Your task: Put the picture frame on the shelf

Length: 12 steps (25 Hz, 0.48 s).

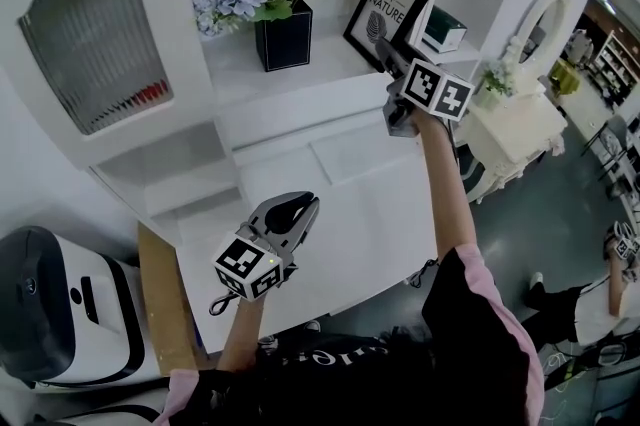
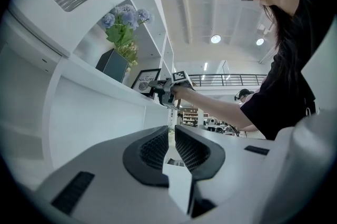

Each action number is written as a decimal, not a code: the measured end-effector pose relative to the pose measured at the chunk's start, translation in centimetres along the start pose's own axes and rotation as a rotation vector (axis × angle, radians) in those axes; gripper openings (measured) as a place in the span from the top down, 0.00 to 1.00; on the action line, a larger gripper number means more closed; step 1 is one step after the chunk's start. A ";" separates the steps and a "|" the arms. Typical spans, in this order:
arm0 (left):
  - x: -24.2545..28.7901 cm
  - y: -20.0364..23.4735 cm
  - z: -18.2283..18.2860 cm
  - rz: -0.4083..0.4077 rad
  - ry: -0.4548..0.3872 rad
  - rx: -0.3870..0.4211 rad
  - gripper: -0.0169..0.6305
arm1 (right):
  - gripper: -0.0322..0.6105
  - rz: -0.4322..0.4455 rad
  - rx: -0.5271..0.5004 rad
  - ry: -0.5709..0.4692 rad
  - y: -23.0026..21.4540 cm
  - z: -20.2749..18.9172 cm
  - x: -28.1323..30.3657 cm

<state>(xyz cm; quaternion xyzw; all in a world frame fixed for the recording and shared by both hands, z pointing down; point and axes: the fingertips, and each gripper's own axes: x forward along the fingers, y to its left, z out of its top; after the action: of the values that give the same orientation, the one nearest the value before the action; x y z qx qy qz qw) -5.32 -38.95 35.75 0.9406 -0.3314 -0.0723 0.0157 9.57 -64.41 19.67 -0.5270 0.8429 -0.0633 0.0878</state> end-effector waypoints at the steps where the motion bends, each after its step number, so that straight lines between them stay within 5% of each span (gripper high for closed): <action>1: 0.0 -0.2 0.0 -0.001 0.000 0.001 0.90 | 0.60 0.000 -0.003 0.000 0.0 0.0 -0.3; 12: -0.1 -2.4 -0.1 -0.002 0.006 0.003 0.90 | 0.60 0.048 -0.037 -0.052 1.7 -0.2 -6.8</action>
<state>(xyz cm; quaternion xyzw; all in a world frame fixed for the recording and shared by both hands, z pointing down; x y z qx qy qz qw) -3.93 -37.01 35.67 0.9412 -0.3305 -0.0691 0.0152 10.99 -57.58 20.04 -0.5097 0.8537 -0.0320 0.1016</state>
